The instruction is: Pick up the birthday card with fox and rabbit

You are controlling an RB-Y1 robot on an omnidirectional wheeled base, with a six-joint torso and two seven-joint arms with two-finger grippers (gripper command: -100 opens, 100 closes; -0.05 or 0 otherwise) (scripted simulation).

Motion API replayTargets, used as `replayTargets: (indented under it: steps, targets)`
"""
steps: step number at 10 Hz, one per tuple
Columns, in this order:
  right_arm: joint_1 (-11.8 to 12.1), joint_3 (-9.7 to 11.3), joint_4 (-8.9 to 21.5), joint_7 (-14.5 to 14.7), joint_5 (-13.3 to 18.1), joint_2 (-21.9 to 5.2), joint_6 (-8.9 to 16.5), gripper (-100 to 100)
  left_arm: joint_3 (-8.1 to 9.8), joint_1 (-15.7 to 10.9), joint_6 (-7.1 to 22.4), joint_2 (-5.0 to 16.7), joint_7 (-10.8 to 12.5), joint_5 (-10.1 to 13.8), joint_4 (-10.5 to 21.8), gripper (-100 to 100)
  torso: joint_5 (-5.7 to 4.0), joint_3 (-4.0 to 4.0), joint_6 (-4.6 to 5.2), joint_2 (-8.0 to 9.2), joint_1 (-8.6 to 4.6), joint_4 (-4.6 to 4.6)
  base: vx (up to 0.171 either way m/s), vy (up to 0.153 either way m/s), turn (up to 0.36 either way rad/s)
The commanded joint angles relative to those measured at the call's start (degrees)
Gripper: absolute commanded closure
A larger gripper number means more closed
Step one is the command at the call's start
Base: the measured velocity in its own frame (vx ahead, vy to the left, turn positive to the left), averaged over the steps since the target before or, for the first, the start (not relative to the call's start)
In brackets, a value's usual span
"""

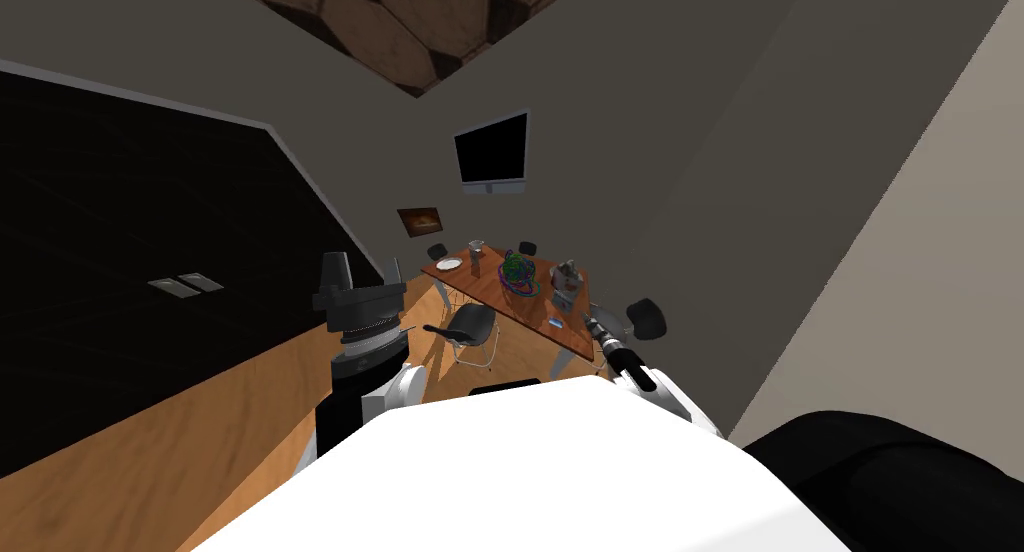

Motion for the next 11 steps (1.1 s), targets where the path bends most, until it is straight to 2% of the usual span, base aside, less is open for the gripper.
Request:
replayTargets:
  steps: [1,2,3,4,5,6,7,9,10,11]
  targets:
    - [0.4,-0.1,0.7,1.2,0.5,-0.8,1.8,-100,0.00,0.0,0.0,0.0,0.0,0.0,0.0,0,0.00,0.00,0.00,0.00,0.00,0.00,-0.025,0.018,0.151]
    - [0.4,-0.3,2.8,2.8,1.2,-2.3,3.9,-100,0.01,0.0,0.0,0.0,0.0,0.0,0.0,0,0.00,0.01,0.07,0.01,-0.03,0.00,-0.028,0.021,0.201]
    - [0.4,-0.3,2.8,2.8,1.2,-2.3,3.9,-100,0.00,0.0,0.0,0.0,0.0,0.0,0.0,0,0.00,0.02,0.04,0.03,-0.05,0.00,-0.023,0.013,0.159]
    - [0.4,-0.4,5.0,4.3,1.9,-3.7,5.9,-100,0.01,0.0,0.0,0.0,0.0,0.0,0.0,0,-0.01,0.01,0.05,0.01,-0.06,0.00,-0.027,0.023,0.270]
    - [0.4,-0.4,5.0,4.3,1.9,-3.7,6.0,-100,0.00,0.0,0.0,0.0,0.0,0.0,0.0,0,-0.01,0.00,0.02,0.01,-0.05,0.00,-0.019,0.015,0.146]
    - [0.3,-0.4,7.2,5.9,2.5,-5.2,8.0,-100,0.01,0.0,0.0,0.0,0.0,0.0,0.0,0,-0.01,0.00,0.07,-0.01,-0.05,0.00,-0.020,0.024,0.259]
    - [0.3,-0.4,7.2,5.9,2.5,-5.2,8.0,-100,0.01,0.0,0.0,0.0,0.0,0.0,0.0,0,0.00,-0.01,0.03,-0.01,-0.03,0.00,-0.015,0.017,0.150]
    - [0.2,-0.5,11.4,8.9,3.8,-8.1,11.8,-100,0.01,0.0,0.0,0.0,0.0,0.0,0.0,0,0.00,0.00,0.04,-0.01,-0.05,0.00,-0.026,0.025,0.319]
    - [0.2,-0.5,11.5,8.9,3.8,-8.1,11.8,-100,0.01,0.0,0.0,0.0,0.0,0.0,0.0,0,0.00,0.00,0.03,0.00,-0.03,0.00,-0.016,0.018,0.197]
    - [0.2,-0.5,13.3,10.4,4.4,-9.5,13.7,-100,0.01,0.0,0.0,0.0,0.0,0.0,0.0,0,-0.01,-0.01,0.08,-0.01,-0.06,0.00,-0.012,0.027,0.267]
